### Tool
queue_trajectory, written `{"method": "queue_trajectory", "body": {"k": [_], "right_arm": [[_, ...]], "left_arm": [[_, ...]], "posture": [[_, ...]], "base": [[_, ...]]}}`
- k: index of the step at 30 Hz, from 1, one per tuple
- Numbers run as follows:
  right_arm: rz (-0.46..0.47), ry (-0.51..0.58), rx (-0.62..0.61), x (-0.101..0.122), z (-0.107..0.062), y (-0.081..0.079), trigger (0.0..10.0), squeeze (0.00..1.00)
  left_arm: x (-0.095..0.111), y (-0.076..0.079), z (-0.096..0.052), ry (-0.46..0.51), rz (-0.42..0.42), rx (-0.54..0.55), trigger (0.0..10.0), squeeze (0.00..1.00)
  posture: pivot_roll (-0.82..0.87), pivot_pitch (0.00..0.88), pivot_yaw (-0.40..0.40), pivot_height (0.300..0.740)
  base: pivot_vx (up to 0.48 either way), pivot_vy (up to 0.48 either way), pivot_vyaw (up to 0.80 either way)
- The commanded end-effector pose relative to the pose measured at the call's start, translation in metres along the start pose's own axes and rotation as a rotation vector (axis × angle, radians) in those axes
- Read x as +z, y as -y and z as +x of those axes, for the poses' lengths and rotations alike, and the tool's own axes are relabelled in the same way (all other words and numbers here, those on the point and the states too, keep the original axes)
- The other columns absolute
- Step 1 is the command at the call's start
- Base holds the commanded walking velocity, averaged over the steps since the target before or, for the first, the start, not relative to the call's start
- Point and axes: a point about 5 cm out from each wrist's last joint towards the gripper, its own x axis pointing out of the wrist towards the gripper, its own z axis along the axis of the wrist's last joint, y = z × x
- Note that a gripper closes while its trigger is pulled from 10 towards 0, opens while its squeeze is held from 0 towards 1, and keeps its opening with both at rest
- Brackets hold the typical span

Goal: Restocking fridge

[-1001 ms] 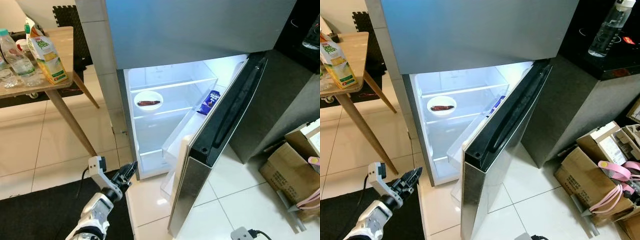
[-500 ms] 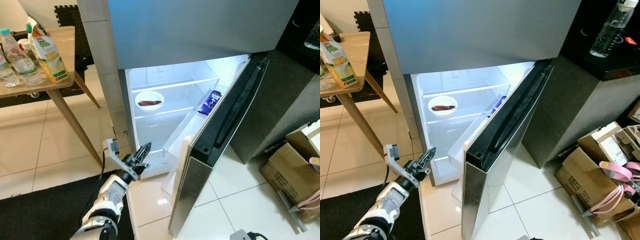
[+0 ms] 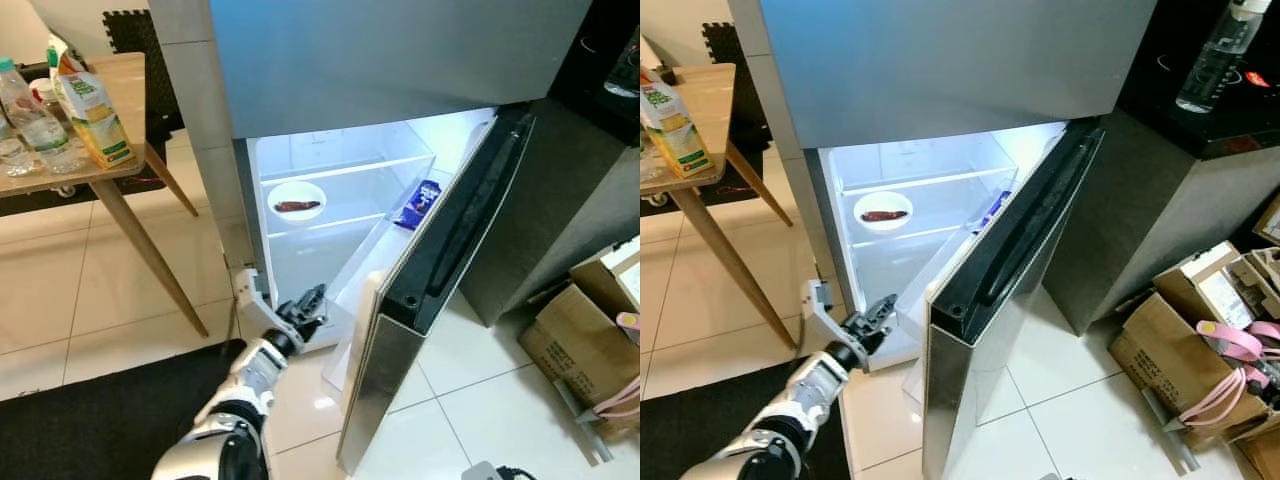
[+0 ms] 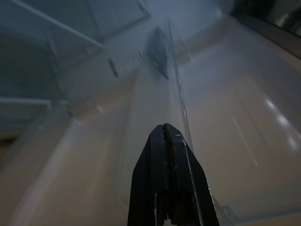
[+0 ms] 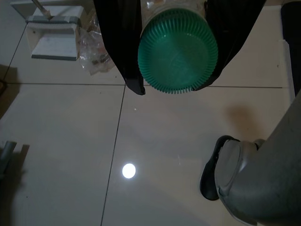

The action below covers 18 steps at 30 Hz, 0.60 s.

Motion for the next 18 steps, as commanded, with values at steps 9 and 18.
{"method": "queue_trajectory", "body": {"k": [9, 18], "right_arm": [[-0.008, -0.020, -0.012, -0.006, -0.001, 0.003, 10.0, 0.00], [-0.011, -0.025, -0.014, -0.007, -0.001, 0.004, 10.0, 0.00]], "left_arm": [[-0.030, 0.025, 0.013, -0.125, -0.050, -0.160, 10.0, 0.00], [-0.062, 0.057, 0.018, -0.263, -0.115, -0.389, 10.0, 0.00]], "posture": [[-0.11, 0.065, -0.027, 0.740], [-0.12, 0.064, -0.028, 0.740]], "base": [[0.000, 0.000, 0.00], [0.000, 0.000, 0.00]]}}
